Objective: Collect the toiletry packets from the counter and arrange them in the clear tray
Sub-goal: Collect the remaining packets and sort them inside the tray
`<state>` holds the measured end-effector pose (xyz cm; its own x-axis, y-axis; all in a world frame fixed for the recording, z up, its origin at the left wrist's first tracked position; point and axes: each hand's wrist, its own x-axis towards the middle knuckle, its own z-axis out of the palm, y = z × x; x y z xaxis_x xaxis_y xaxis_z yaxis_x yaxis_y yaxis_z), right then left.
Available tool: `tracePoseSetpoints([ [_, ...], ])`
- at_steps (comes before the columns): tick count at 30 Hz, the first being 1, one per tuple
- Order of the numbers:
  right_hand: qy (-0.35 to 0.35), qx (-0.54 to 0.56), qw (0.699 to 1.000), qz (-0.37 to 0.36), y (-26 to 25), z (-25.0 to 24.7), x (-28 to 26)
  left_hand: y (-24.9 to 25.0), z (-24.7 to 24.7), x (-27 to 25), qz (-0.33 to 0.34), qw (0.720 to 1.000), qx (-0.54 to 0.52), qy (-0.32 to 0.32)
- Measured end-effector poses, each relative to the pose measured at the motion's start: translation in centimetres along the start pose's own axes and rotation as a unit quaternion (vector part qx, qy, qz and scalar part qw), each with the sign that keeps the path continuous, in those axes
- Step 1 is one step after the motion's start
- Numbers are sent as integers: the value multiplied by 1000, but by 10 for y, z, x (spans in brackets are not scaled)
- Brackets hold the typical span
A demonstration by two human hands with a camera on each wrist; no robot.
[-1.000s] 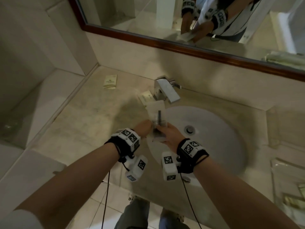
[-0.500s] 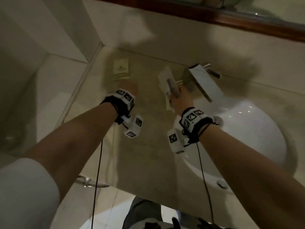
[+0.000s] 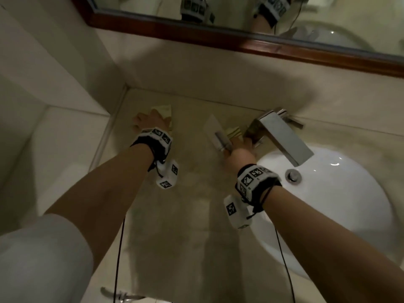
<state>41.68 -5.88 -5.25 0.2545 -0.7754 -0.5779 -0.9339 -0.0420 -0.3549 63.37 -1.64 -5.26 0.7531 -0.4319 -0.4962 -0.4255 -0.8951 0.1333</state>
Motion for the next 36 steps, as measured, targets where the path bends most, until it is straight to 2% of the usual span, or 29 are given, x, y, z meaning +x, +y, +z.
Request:
tracePoseSetpoints([
  [4, -7, 23, 1000, 12, 2, 2, 0, 1, 6, 6, -11, 998, -63, 11],
  [6, -6, 30, 1000, 7, 4, 6, -6, 6, 10, 0, 2, 996, -92, -16],
  [8, 3, 32, 999, -10, 7, 9, -13, 13, 17, -11, 50, 989, -136, -38],
  [13, 60, 167, 983, -54, 21, 1, -39, 34, 35, -52, 152, 969, -165, -106],
  [17, 97, 161, 975, -115, 53, -9, -63, 58, 49, -78, 198, 955, -173, -139],
  [21, 93, 155, 980, -79, 96, -23, -77, 79, 61, -103, 163, 958, -211, -105],
  [26, 94, 210, 973, -24, 131, -32, -94, 92, 74, -121, 175, 980, -69, -62],
  [30, 127, 221, 967, -19, 151, -33, -102, 95, 73, -133, 231, 965, 82, -96],
  [33, 129, 233, 964, -7, 165, -32, -109, 96, 77, -134, 238, 961, 120, -79],
  [36, 120, 240, 963, 4, 182, -32, -118, 101, 86, -142, 250, 956, 120, -91],
])
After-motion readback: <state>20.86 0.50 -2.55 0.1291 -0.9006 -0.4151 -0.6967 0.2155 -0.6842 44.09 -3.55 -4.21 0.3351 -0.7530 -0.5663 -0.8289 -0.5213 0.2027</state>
